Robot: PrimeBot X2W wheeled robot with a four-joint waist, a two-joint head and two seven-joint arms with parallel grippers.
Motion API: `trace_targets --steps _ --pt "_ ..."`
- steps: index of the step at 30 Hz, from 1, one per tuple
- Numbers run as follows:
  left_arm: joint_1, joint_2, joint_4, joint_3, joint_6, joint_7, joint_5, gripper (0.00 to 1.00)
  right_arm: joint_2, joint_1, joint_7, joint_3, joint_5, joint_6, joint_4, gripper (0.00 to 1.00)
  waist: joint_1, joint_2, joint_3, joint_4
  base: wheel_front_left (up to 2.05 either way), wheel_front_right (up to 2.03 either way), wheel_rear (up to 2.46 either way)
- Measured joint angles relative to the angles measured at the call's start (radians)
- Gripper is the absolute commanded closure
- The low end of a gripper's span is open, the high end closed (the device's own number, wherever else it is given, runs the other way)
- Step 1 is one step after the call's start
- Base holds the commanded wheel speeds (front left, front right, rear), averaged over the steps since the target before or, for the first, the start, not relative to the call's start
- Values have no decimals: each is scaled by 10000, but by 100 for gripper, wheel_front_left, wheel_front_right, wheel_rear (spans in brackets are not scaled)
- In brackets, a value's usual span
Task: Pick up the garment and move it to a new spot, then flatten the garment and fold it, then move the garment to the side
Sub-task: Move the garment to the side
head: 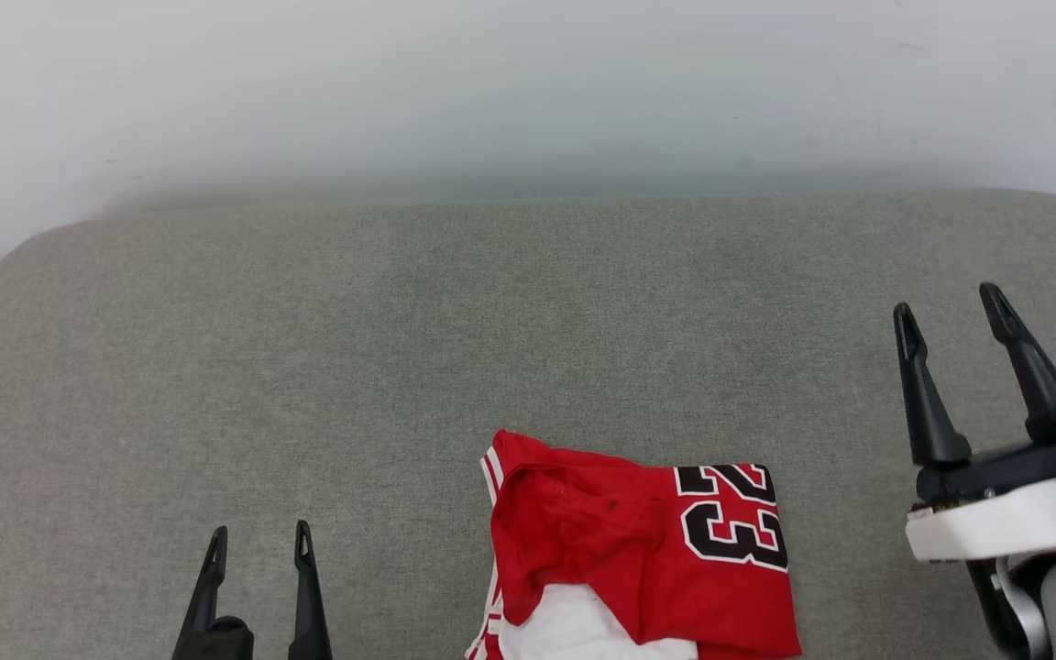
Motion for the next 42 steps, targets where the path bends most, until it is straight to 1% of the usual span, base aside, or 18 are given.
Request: trace_targets --steps 2,3,6,10,13,17,19,21,23,26,29,35,37,42 --pt "-14 -8 19 -10 -36 0 0 0 -546 -560 506 337 71 0 211 0 0 0 45 10 0 0 0" --pt "-25 -13 42 -12 -40 0 0 0 -851 -827 928 608 196 0 309 0 0 0 65 17 0 0 0" --pt "-112 -25 86 -35 -71 0 0 0 -1574 -1475 2667 1373 1216 0 562 0 1 0 126 49 0 0 0" --pt "-145 -40 117 -36 -111 0 -2 0 -2516 -1864 5482 2136 3296 0 849 0 1 0 196 75 0 0 0" --pt "-180 -59 123 -63 -128 0 -2 0 -3091 -1871 7308 2351 4901 0 1160 0 1 0 266 101 0 0 0" --pt "-299 -73 157 -113 -157 0 -2 0 -3532 -1673 9628 2658 7104 0 1563 0 1 0 412 168 0 0 0" --pt "-407 -75 161 -127 -173 0 -2 0 -3580 -1520 10257 2640 7891 -2 1733 0 1 0 500 216 0 0 0" --pt "-509 -84 196 -167 -240 0 -2 0 -3578 -1448 10669 2564 8464 -2 1942 0 1 0 609 279 0 0 0" --pt "-652 -96 221 -196 -255 0 -2 0 -3528 -1383 11035 2648 8805 -2 2157 0 1 0 721 358 0 0 0" --pt "-799 -104 259 -247 -291 0 -2 0 -3221 -1387 11288 2709 9246 -2 2483 0 1 0 896 469 0 0 0" --pt "-938 -117 278 -286 -284 0 -2 0 -2836 -1460 11296 2801 9482 -2 2838 0 1 0 1081 589 0 0 0" --pt "-1078 -121 192 -334 -332 0 2 0 -2211 -1771 10957 2970 9559 -2 3607 0 1 0 1468 860 0 0 0" --pt "-1250 -125 203 -383 -374 0 13 0 -2082 -2079 10913 3369 9421 8 3944 0 1 0 1693 1017 0 0 0" --pt "-1326 -136 274 -520 -332 0 -2 0 -2132 -2342 10700 3900 9139 27 4217 0 0 0 1786 1107 0 0 0"
